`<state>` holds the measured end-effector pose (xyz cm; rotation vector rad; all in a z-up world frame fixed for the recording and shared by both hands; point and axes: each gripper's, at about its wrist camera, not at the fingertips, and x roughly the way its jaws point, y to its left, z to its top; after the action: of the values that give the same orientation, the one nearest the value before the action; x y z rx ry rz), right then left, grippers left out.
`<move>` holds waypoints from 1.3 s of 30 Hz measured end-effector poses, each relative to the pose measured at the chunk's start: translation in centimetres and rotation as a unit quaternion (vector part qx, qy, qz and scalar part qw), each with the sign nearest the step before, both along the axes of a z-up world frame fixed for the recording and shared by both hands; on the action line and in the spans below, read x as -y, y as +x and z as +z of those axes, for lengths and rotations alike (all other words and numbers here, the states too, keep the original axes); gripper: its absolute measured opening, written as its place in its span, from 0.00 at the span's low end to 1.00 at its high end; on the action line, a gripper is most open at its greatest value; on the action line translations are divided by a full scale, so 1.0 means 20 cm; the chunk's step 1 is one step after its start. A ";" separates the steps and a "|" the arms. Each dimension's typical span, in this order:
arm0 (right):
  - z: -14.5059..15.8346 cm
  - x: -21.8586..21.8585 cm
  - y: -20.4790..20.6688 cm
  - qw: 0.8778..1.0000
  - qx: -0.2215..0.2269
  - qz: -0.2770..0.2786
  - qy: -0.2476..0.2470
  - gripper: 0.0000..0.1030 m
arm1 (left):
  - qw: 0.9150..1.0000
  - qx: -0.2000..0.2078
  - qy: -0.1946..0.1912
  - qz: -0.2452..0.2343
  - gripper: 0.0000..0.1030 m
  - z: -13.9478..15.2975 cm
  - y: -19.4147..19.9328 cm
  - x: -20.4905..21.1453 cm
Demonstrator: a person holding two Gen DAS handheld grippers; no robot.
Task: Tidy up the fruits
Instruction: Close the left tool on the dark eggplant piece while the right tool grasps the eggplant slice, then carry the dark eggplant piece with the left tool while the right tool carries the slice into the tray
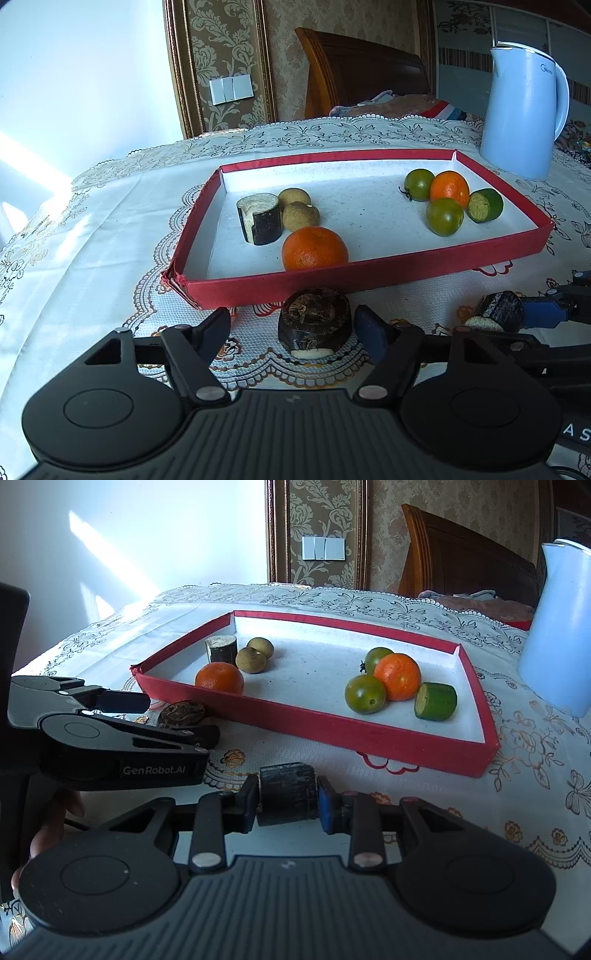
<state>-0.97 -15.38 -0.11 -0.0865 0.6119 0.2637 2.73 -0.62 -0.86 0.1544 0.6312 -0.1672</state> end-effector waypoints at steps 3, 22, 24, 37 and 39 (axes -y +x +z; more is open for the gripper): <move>0.00 0.01 0.00 1.000 -0.002 -0.003 0.004 0.29 | 1.000 0.001 -0.003 -0.008 0.51 0.00 -0.01 0.01; 0.01 0.03 0.00 1.000 0.008 -0.012 0.012 0.29 | 1.000 0.012 0.007 -0.026 0.37 0.00 -0.04 0.04; 0.01 0.03 -0.01 1.000 0.010 -0.013 0.013 0.29 | 0.999 0.012 0.006 -0.030 0.37 0.00 -0.04 0.04; 0.04 0.06 -0.05 0.999 0.035 -0.023 0.018 0.29 | 0.998 0.035 0.003 -0.057 0.38 0.03 -0.09 0.06; 0.06 0.07 -0.07 0.998 0.046 -0.027 0.020 0.29 | 0.997 0.043 0.000 -0.060 0.38 0.04 -0.11 0.07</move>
<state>-2.32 -16.88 1.10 -0.0443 0.5171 0.2187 0.62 -1.99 -0.07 0.1988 0.5364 -0.2739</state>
